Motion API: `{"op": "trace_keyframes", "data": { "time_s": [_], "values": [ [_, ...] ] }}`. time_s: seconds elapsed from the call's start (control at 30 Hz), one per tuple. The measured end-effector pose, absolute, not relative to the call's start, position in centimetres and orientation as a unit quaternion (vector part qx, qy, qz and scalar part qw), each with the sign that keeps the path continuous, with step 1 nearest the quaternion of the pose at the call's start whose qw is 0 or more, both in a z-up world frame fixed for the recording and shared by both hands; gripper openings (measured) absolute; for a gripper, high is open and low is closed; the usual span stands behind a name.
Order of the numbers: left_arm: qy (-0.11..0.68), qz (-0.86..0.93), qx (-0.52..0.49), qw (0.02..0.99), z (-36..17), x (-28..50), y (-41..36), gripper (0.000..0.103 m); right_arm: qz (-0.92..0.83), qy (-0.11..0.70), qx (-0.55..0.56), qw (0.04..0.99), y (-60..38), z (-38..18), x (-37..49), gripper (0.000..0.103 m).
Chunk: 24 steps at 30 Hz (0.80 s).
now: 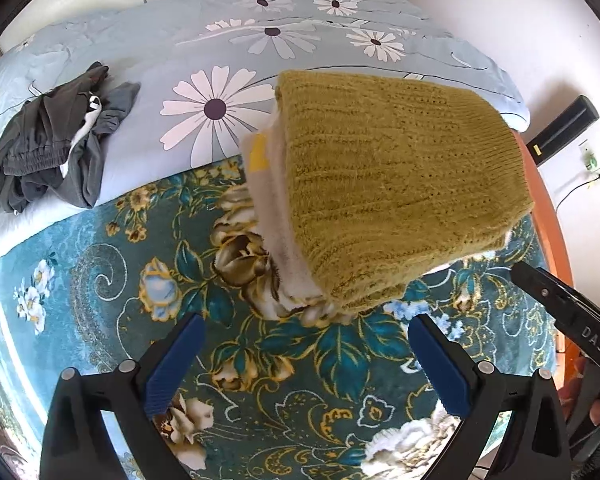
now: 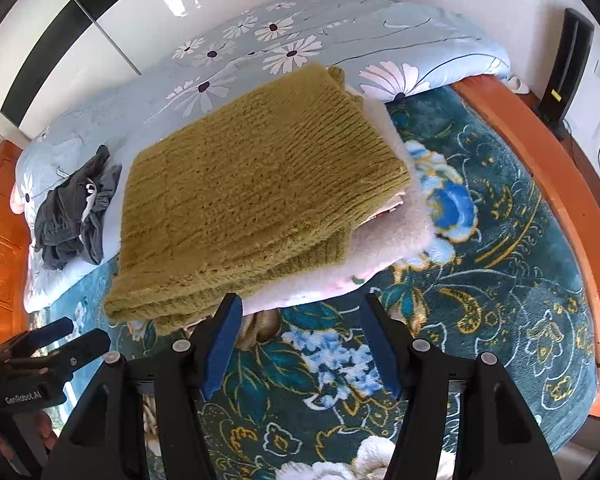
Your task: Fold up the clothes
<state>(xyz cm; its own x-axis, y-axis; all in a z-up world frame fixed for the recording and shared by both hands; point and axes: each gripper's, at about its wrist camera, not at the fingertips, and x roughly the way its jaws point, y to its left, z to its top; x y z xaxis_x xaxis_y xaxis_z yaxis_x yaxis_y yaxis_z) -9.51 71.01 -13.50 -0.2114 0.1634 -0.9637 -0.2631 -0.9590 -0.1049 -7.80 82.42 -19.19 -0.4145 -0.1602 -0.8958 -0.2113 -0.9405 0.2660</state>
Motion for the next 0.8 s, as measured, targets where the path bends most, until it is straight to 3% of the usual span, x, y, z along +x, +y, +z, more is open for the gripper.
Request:
{"op": "trace_keyframes", "data": {
  "time_s": [0.8],
  "values": [
    [0.072, 0.764, -0.63, 0.12, -16.6, -9.9, 72.2, 0.103, 0.815, 0.098, -0.571, 0.016, 79.4, -22.4, -7.1, 0.062]
  ]
}}
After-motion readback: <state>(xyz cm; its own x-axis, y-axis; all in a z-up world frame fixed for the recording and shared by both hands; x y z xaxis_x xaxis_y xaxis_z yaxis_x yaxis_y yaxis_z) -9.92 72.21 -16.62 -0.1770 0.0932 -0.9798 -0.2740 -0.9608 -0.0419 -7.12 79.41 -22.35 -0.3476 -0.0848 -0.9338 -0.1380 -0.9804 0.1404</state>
